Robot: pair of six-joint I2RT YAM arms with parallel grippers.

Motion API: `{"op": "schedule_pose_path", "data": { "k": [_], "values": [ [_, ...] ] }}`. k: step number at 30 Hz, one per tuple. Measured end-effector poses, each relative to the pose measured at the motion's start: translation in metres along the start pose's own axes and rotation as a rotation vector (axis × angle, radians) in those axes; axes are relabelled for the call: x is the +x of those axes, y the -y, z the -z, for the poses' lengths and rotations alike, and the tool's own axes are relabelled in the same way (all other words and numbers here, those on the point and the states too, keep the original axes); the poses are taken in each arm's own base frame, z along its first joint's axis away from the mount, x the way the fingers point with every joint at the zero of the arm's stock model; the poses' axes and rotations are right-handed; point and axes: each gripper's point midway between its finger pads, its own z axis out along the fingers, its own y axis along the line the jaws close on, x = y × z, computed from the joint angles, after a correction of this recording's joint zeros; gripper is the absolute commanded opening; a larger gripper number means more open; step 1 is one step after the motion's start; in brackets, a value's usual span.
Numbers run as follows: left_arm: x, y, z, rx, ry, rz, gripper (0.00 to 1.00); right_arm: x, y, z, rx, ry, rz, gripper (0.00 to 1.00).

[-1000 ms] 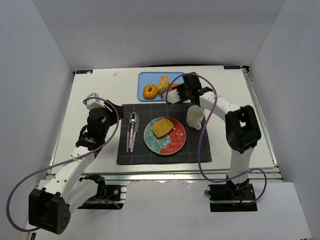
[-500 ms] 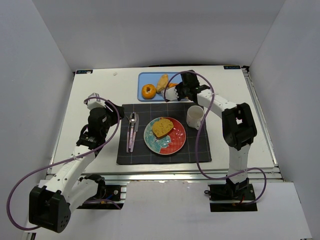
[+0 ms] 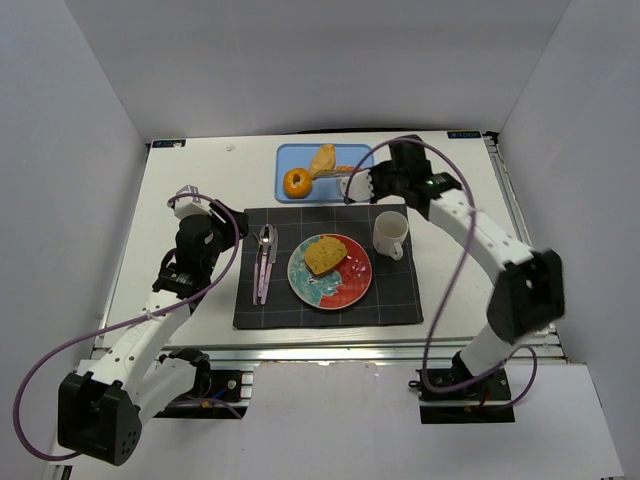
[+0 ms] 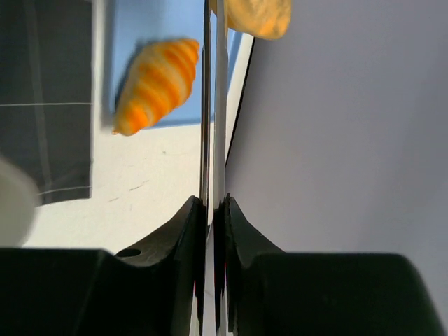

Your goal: Place the bread

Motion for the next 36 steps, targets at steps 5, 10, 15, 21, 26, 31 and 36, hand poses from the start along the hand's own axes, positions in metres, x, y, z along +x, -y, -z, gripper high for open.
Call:
{"op": "schedule_pose_path", "data": {
  "k": [5, 10, 15, 21, 26, 31, 36],
  "values": [
    [0.0, 0.0, 0.0, -0.001, -0.001, 0.0, 0.67, -0.039, -0.018, 0.073, 0.016, 0.122, -0.013, 0.04],
    [0.001, -0.001, 0.0, -0.002, -0.003, -0.001, 0.67, -0.079, -0.098, 0.104, -0.144, 0.238, -0.013, 0.07],
    [0.001, 0.0, 0.0, -0.001, -0.003, -0.001, 0.67, -0.089, -0.152, 0.129, -0.276, 0.266, -0.042, 0.1],
    [0.002, 0.0, 0.0, 0.003, -0.008, 0.0, 0.67, -0.088, -0.175, 0.137, -0.299, 0.26, -0.064, 0.24],
    [0.002, 0.0, 0.001, 0.0, -0.01, 0.0, 0.67, -0.085, -0.194, 0.133, -0.343, 0.249, -0.066, 0.39],
    [-0.002, 0.002, 0.006, 0.008, 0.001, 0.01, 0.67, -0.086, -0.193, 0.136, -0.332, 0.252, -0.06, 0.47],
    [-0.004, 0.004, 0.008, 0.015, 0.008, 0.015, 0.67, -0.086, -0.193, 0.143, -0.325, 0.255, -0.056, 0.47]
  ]
}}
